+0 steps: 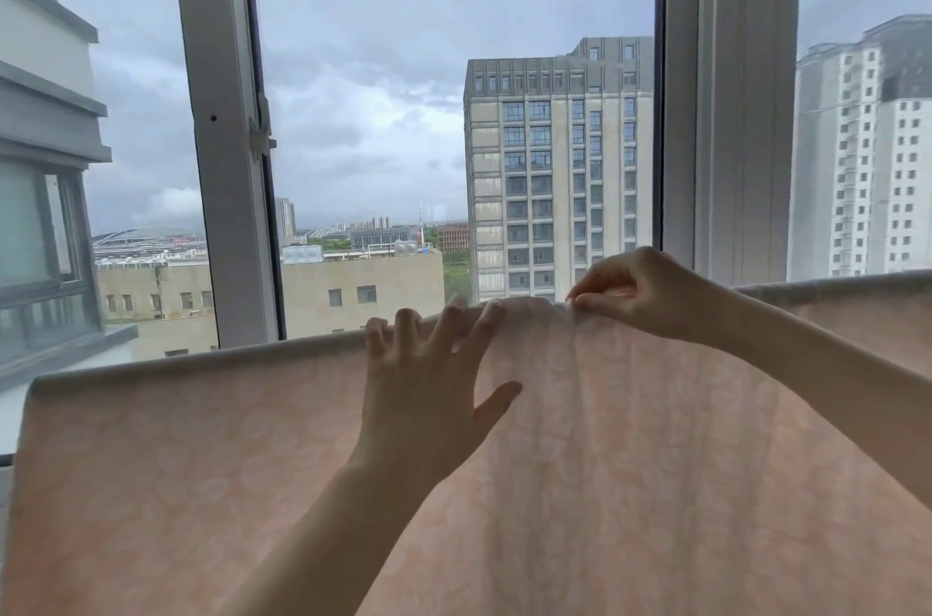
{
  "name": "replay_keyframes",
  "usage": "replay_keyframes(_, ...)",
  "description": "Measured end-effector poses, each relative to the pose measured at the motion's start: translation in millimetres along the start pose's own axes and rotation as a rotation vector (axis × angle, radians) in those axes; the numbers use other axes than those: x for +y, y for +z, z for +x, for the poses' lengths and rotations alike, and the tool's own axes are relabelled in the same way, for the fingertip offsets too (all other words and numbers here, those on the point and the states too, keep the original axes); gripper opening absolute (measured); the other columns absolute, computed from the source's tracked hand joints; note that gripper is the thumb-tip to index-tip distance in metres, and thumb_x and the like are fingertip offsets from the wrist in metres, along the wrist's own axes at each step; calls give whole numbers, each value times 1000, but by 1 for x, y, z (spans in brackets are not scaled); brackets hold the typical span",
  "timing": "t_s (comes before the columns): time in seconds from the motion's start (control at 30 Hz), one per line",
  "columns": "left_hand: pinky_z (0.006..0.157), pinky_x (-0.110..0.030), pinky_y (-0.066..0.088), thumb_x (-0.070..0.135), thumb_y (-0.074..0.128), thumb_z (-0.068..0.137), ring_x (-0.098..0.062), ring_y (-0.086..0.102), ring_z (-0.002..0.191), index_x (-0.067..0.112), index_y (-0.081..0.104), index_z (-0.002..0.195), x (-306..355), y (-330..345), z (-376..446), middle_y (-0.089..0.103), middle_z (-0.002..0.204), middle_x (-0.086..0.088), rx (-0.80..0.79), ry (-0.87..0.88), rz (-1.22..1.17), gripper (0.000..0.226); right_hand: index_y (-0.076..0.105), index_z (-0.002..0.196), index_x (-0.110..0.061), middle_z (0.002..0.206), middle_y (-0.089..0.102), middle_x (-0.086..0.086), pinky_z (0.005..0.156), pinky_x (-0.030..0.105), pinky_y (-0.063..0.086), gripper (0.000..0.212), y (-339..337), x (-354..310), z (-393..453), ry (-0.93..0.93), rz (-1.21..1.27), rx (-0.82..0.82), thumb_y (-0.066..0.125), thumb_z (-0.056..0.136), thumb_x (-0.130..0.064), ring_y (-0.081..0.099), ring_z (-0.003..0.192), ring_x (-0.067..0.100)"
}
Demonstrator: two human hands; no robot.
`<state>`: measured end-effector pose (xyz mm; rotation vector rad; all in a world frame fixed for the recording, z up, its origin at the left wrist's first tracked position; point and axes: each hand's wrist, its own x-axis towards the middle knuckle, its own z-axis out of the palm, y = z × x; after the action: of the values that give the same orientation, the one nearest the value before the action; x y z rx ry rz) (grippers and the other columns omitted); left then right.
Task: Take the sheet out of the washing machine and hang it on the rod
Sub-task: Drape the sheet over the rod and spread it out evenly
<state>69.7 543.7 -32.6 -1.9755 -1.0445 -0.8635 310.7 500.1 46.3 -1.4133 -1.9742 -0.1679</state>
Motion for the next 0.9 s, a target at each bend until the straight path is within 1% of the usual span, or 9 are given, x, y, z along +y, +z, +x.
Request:
replay_keyframes(0.17, 88, -58, 41, 69, 40, 84, -38, 52, 93, 27, 46, 139, -3, 5, -3, 53, 133, -4, 49, -6, -7, 69, 75, 94, -17, 83, 69, -15, 77, 6, 46, 10, 3, 5, 1, 16, -32, 154, 69, 85, -16, 63, 79, -6)
replay_keyframes(0.23, 89, -59, 42, 66, 41, 85, -38, 52, 95, 28, 44, 142, -2, 7, -5, 52, 134, -4, 76, 14, -11, 68, 74, 94, -15, 82, 69, -13, 78, 8, 47, 10, 2, 11, 0, 41, -26, 210, 69, 85, -16, 63, 79, -5)
replay_keyframes(0.3, 90, -60, 41, 63, 41, 87, -39, 53, 96, 26, 45, 142, 0, 9, -3, 53, 134, -5, 86, 8, -17, 66, 73, 93, -15, 82, 69, -11, 79, 12, 49, 9, 6, 15, -1, 53, -42, 203, 67, 87, -18, 64, 78, -2)
replay_keyframes(0.4, 93, -63, 37, 58, 38, 89, -39, 53, 97, 25, 48, 138, 6, 10, 2, 54, 131, -5, 67, -51, -24, 60, 72, 92, -16, 82, 71, -10, 78, 17, 52, 7, 8, 17, 2, 55, -46, 155, 67, 88, -19, 66, 77, 2)
replay_keyframes(0.5, 103, -67, 30, 52, 40, 89, -40, 50, 111, 21, 50, 136, 15, 11, 6, 54, 132, -4, 58, -97, -69, 57, 72, 92, -16, 81, 70, -11, 76, 17, 52, 8, 5, 17, 8, 50, -40, 108, 67, 88, -19, 66, 75, 1)
replay_keyframes(0.6, 110, -62, 30, 50, 36, 91, -40, 46, 122, 14, 50, 136, 36, 12, 13, 55, 134, -6, 65, -44, -94, 59, 73, 91, -17, 80, 70, -13, 75, 16, 51, 7, 5, 20, 8, 35, -23, 121, 68, 88, -20, 65, 75, -1)
replay_keyframes(0.7, 109, -58, 34, 48, 35, 92, -38, 51, 118, 11, 54, 133, 62, 11, 22, 59, 131, -8, 100, 3, -122, 58, 74, 91, -16, 81, 71, -10, 77, 19, 52, 9, 4, 23, 5, -4, -34, 137, 68, 87, -20, 65, 77, 0)
replay_keyframes(0.83, 104, -55, 39, 44, 44, 93, -38, 55, 109, 9, 58, 127, 89, 14, 31, 61, 123, -9, 152, -47, -125, 50, 75, 89, -17, 80, 71, -9, 78, 17, 50, 8, -1, 28, 0, -28, -13, 143, 68, 87, -20, 64, 77, -1)
replay_keyframes(0.9, 98, -54, 41, 45, 50, 92, -38, 54, 104, 10, 59, 122, 95, 17, 34, 61, 117, -10, 177, -65, -88, 47, 75, 89, -17, 79, 71, -10, 75, 16, 50, 9, -4, 32, -3, -39, -4, 136, 67, 88, -20, 64, 74, -1)
